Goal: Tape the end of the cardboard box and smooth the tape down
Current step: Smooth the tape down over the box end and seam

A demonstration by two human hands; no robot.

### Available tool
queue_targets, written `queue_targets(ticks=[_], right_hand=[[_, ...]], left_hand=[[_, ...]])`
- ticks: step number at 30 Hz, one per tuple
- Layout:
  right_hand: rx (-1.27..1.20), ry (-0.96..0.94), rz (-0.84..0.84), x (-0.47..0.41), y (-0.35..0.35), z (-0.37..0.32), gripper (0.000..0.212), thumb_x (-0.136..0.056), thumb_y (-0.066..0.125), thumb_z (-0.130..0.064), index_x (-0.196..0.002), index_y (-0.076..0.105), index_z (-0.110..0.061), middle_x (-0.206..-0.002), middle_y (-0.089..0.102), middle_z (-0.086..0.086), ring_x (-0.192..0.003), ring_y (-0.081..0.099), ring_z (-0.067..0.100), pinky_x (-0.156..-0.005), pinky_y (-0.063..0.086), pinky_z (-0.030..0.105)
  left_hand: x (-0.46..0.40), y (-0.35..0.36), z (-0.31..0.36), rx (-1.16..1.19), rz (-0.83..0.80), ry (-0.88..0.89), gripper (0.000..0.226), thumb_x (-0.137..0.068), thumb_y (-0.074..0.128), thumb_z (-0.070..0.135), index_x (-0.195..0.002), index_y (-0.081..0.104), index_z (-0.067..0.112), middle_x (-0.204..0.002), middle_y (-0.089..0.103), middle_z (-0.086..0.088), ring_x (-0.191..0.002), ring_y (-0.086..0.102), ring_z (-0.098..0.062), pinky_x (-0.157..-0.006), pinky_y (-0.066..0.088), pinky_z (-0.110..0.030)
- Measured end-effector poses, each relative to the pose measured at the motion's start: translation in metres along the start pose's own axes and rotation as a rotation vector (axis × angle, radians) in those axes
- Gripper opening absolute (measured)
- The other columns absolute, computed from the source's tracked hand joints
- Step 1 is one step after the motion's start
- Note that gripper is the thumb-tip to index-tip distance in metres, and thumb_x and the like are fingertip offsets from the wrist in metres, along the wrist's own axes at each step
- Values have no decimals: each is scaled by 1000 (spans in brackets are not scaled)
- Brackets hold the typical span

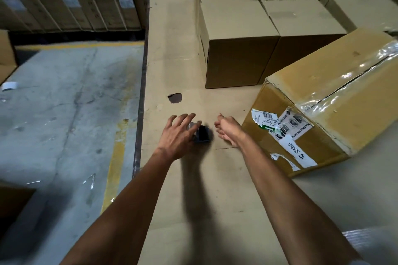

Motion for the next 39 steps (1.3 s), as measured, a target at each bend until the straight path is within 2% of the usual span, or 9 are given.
queue_targets(ticks=[1,4,10,13,19,25,28,34,39], right_hand=[[131,-118,79,12,-8,-14,49,-100,44,-52,-108,73,-13,-119,73,16,-117,66,34,-109,50,45],[440,-437,269,53,-28,-55,32,-104,53,-29,-123,74,-14,-128,73,7,-120,63,29,-102,45,29],[662,-918,704,147,-71,-93,28,-101,60,-20,-127,70,-19,-111,76,5,-93,72,20,-76,59,28],[731,-1030,937,193,-100,-93,27,-100,60,-19,-126,69,-18,-113,75,3,-95,70,15,-76,57,22],[847,-772,1119,219,-169,-59,42,-100,58,-35,-139,57,-20,-138,64,6,-127,60,23,-109,48,47],[1005,-412,898,202,-207,5,80,-99,33,-70,-161,29,-20,-168,34,7,-155,32,25,-126,23,53],[1076,-430,863,205,-212,15,83,-97,32,-72,-162,30,-21,-169,32,6,-156,28,24,-128,19,49],[1105,-469,829,213,-218,23,77,-99,39,-68,-160,33,-22,-168,32,4,-155,30,23,-128,20,48],[988,-482,899,216,-225,21,74,-100,31,-76,-151,49,-25,-156,52,1,-142,50,20,-122,32,51]], left_hand=[[0,-7,6,1,21,-3,79,-85,77,41,-156,48,24,-166,43,-11,-145,47,-34,-117,35,-55],[-3,-30,24,26,89,-13,83,-88,71,48,-160,43,17,-166,44,-9,-146,48,-32,-118,35,-53],[-20,-85,71,100,300,85,69,-101,56,48,-158,43,12,-163,47,-10,-141,50,-33,-115,40,-50],[-30,-115,101,184,384,143,62,-107,48,49,-158,44,14,-162,48,-9,-142,50,-31,-114,41,-48],[-57,-151,145,363,410,203,62,-109,54,47,-162,40,18,-167,43,-8,-150,44,-30,-121,39,-53],[-91,-156,168,366,243,339,68,-109,45,59,-170,22,38,-181,8,-1,-167,8,-28,-132,9,-53],[-95,-152,172,325,235,362,67,-106,49,62,-167,28,42,-179,18,-4,-166,9,-30,-132,9,-57],[-83,-153,170,236,360,379,61,-103,45,71,-159,42,45,-164,45,-1,-153,35,-28,-120,29,-57],[-84,-167,173,225,407,359,67,-100,28,81,-141,60,39,-141,61,0,-132,49,-26,-109,34,-53]])
Point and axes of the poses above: each hand's wrist, its own x-axis away from the middle knuckle, its own y-axis out of the palm, z = x × y, the point moved 6 cm from there along -x, towards the middle knuckle
